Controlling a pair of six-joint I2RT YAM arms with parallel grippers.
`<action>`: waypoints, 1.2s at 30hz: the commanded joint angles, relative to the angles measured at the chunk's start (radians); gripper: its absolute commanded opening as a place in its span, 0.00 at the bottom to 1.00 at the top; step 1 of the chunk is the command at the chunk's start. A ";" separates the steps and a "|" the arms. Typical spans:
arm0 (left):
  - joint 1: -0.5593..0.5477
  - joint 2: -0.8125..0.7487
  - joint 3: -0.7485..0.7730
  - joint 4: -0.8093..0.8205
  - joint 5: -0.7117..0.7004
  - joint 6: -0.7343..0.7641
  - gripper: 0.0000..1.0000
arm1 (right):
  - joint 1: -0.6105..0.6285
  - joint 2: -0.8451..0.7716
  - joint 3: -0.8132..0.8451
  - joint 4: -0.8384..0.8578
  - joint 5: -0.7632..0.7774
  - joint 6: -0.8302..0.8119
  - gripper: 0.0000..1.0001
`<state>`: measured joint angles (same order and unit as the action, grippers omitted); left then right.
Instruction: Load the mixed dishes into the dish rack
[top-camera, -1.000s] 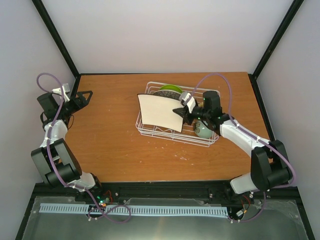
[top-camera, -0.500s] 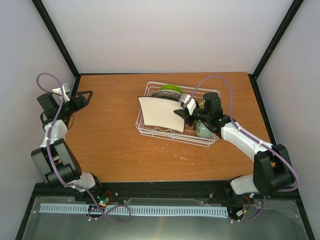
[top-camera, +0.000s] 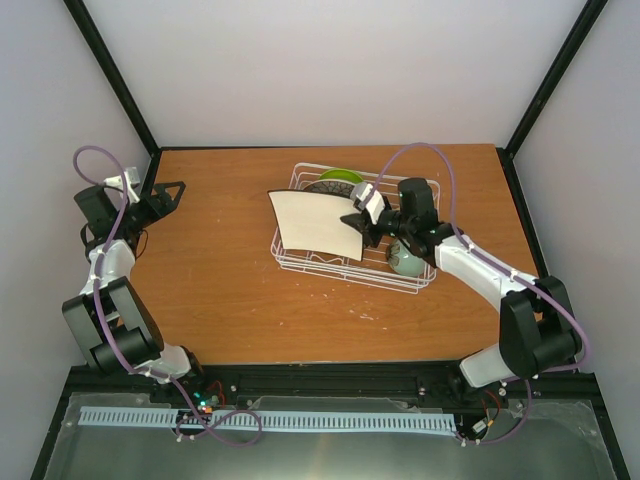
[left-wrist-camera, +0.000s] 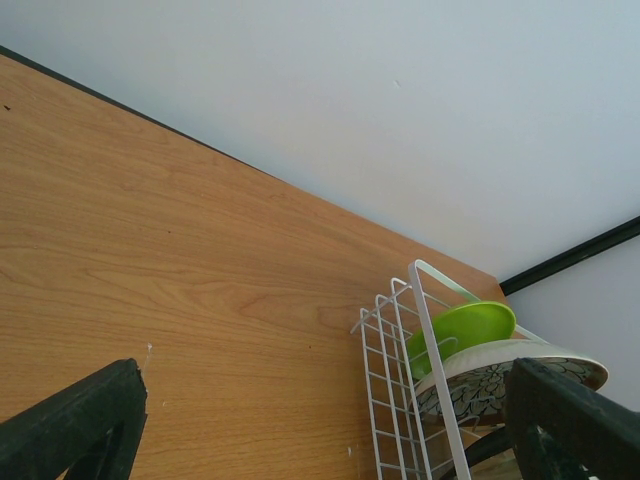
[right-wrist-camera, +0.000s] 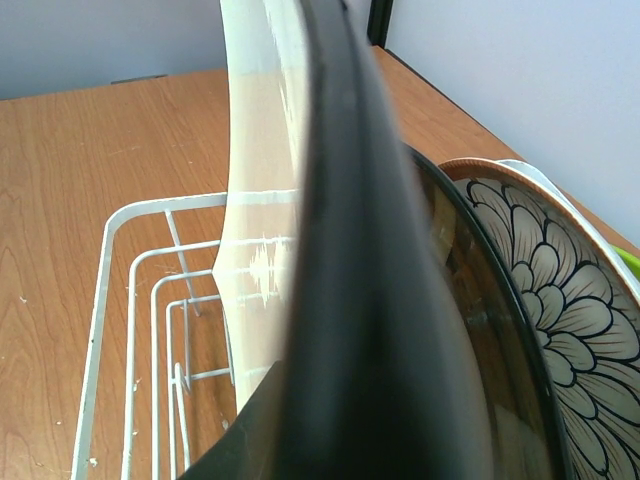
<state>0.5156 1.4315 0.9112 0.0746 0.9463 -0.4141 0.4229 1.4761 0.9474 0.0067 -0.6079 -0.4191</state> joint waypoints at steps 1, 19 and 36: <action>0.006 -0.008 0.002 0.027 0.002 0.006 0.97 | 0.011 0.096 -0.064 -0.227 0.256 -0.066 0.09; 0.007 0.012 -0.001 0.063 0.015 -0.027 0.97 | 0.011 0.060 -0.134 -0.219 0.259 0.043 0.12; 0.006 0.007 -0.004 0.073 0.023 -0.037 0.96 | 0.011 0.061 -0.117 -0.250 0.272 0.053 0.26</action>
<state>0.5156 1.4334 0.9047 0.1135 0.9516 -0.4438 0.4271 1.4528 0.8955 0.0448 -0.4610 -0.3092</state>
